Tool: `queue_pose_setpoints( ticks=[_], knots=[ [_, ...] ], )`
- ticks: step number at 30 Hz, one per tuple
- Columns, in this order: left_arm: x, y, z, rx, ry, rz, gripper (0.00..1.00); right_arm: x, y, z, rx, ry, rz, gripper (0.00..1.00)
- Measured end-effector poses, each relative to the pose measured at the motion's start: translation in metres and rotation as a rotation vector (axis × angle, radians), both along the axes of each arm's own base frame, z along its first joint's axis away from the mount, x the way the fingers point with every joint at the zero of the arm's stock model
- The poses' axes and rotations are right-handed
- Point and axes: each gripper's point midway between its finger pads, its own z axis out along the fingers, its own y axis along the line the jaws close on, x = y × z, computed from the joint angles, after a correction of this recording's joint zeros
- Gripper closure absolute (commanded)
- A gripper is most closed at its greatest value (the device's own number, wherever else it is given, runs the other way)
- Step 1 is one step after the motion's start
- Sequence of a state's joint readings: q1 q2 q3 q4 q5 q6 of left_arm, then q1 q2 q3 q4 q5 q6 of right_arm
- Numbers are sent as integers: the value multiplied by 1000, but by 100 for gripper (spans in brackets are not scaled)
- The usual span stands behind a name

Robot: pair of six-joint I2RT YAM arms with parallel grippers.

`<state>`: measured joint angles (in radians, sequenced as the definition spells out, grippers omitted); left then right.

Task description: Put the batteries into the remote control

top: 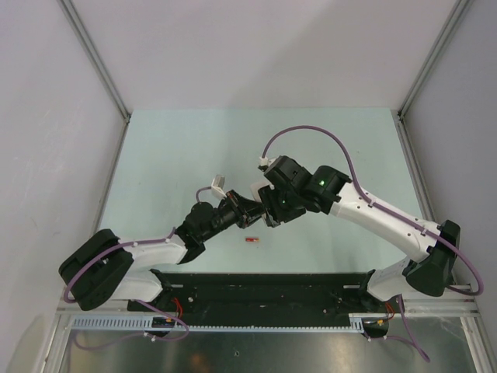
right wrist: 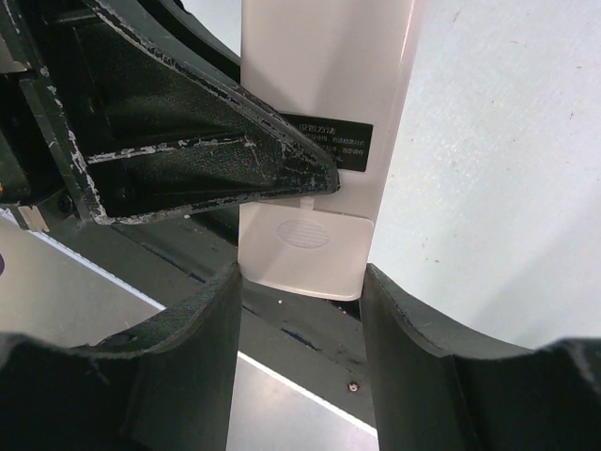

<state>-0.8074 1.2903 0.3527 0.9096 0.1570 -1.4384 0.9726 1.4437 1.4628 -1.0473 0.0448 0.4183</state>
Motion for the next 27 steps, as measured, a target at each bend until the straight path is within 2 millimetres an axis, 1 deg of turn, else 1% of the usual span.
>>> queue_pose_setpoints(
  ticks=[12,27],
  knots=[
    [9,7,-6,22,-10,48,100,-4,0,0,-5,14,-7,57],
    [10,9,-12,60,-27,57,100,-2,-2,-2,-10,18,-13,57]
  ],
)
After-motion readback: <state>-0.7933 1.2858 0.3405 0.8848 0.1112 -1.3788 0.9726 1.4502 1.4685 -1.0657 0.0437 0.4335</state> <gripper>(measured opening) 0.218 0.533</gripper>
